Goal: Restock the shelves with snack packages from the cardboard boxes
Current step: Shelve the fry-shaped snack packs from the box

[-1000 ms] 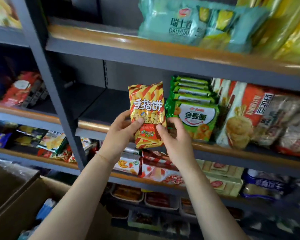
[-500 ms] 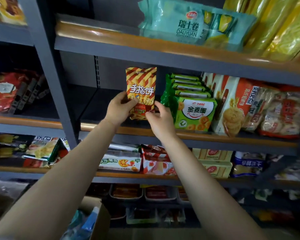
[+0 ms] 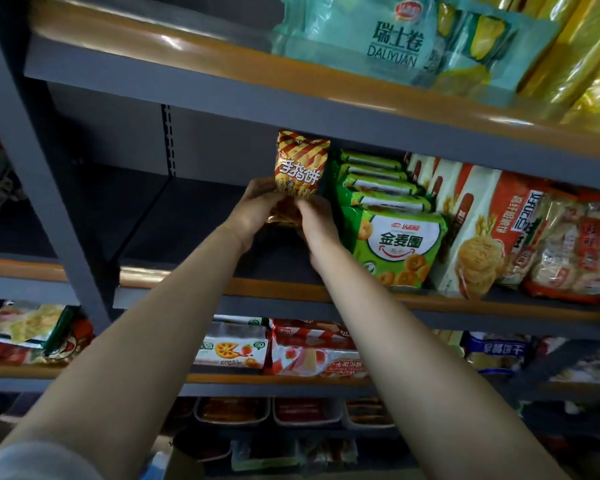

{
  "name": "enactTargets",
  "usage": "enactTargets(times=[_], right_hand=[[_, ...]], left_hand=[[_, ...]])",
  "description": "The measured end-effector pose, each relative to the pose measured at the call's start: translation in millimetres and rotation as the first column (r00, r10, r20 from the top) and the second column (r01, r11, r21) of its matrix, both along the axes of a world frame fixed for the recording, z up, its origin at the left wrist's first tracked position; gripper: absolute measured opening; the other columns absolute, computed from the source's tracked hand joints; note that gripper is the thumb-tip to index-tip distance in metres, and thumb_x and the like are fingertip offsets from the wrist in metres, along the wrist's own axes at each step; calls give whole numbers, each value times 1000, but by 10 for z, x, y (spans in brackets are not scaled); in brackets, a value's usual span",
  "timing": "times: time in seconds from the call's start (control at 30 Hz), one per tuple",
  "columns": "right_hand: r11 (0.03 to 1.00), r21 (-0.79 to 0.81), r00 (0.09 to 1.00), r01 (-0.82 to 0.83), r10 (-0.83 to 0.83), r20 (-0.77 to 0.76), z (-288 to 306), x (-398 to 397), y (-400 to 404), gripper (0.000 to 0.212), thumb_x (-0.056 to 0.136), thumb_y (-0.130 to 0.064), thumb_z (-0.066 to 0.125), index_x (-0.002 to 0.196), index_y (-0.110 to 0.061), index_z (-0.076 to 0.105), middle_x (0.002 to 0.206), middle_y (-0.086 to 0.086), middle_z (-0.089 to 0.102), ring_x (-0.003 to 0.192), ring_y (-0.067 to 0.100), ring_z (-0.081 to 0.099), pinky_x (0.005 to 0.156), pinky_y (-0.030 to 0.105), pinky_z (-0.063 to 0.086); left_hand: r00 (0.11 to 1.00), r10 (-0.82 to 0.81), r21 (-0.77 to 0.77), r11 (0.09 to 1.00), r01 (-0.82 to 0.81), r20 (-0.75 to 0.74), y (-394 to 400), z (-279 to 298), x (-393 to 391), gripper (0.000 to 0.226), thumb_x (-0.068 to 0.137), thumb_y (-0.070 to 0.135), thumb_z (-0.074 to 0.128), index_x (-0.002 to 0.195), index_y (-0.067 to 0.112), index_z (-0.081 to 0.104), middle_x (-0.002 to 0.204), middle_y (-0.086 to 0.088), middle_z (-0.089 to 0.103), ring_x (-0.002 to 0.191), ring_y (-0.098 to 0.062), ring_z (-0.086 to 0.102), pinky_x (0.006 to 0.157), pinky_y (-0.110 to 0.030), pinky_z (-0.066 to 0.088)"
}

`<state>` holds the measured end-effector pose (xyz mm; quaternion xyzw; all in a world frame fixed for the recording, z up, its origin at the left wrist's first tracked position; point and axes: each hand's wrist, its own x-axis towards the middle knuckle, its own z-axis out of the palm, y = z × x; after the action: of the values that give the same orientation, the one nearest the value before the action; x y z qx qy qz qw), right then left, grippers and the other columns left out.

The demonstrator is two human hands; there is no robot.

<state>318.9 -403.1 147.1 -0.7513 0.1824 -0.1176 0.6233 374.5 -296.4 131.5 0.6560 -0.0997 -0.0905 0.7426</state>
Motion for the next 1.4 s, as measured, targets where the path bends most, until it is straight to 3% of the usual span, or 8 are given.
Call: enactTargets(times=[0.13, 0.27, 0.67, 0.83, 0.93, 1.07, 1.2, 1.4], right_hand=[[996, 83, 996, 36, -42, 73, 7, 249, -26, 70, 92, -73, 39, 139, -22, 49, 113, -5, 58, 106, 19, 56, 102, 42, 47], [994, 22, 988, 103, -104, 116, -166, 648, -127, 109, 58, -99, 32, 129, -21, 61, 118, -1, 69, 107, 22, 66, 100, 44, 51], [978, 177, 984, 113, -135, 118, -137, 628, -109, 119, 54, -100, 32, 151, -33, 37, 150, 0, 47, 135, 23, 47, 114, 49, 37], [910, 406, 986, -86, 19, 167, 44, -136, 165, 51, 102, -51, 41, 137, -17, 55, 133, 4, 62, 116, 18, 61, 90, 36, 52], [897, 374, 951, -237, 136, 278, 79, -652, 489, 27, 104, -16, 41, 105, -8, 66, 101, 13, 70, 91, 19, 68, 68, 31, 54], [882, 232, 903, -411, 359, 234, -153, -1058, 1118, 24, 101, -8, 46, 89, -12, 67, 81, 15, 66, 74, 19, 64, 58, 27, 50], [789, 196, 805, -582, 594, -1, -853, -1233, 1756, 23, 102, -7, 45, 91, -5, 65, 69, 9, 59, 61, 19, 57, 54, 29, 46], [670, 81, 547, -738, 663, -511, -2412, -1563, 2165, 15, 99, -12, 58, 87, -10, 66, 72, 7, 64, 64, 20, 62, 61, 34, 56]], left_hand=[[996, -49, -68, 997, 44, -80, -102, 12, 217, 62, 83, 50, 70, 135, 25, 49, 130, -7, 62, 120, -24, 61, 109, -46, 47], [995, -82, -7, 997, 82, -60, -236, 32, 358, 79, 77, 60, 67, 145, 26, 46, 133, -1, 63, 122, -18, 61, 111, -43, 45], [993, -104, 17, 994, 105, -62, -308, 28, 465, 67, 97, 57, 51, 156, 34, 31, 143, 5, 53, 130, -16, 51, 116, -41, 36], [988, 146, -125, 981, -151, -51, 5, 306, -80, 28, 102, 29, 56, 126, 17, 61, 101, 0, 68, 92, -19, 68, 75, -31, 56], [977, 207, -247, 950, -189, 49, 475, 271, -684, 15, 102, 17, 53, 102, 13, 68, 86, -9, 66, 70, -20, 62, 47, -27, 43], [937, 349, -413, 851, -324, -18, 1233, -224, -1376, 15, 99, 12, 52, 93, 12, 67, 75, -5, 61, 61, -18, 56, 47, -27, 35], [776, 561, -287, 723, -628, -288, 1979, -1201, -1928, 17, 99, 11, 55, 83, 14, 61, 67, -1, 59, 54, -13, 53, 46, -21, 36], [289, 684, 103, 471, -876, -669, 2840, -2758, -2896, 19, 100, 16, 55, 82, 16, 62, 68, -2, 60, 46, -5, 59, 45, -21, 41]])
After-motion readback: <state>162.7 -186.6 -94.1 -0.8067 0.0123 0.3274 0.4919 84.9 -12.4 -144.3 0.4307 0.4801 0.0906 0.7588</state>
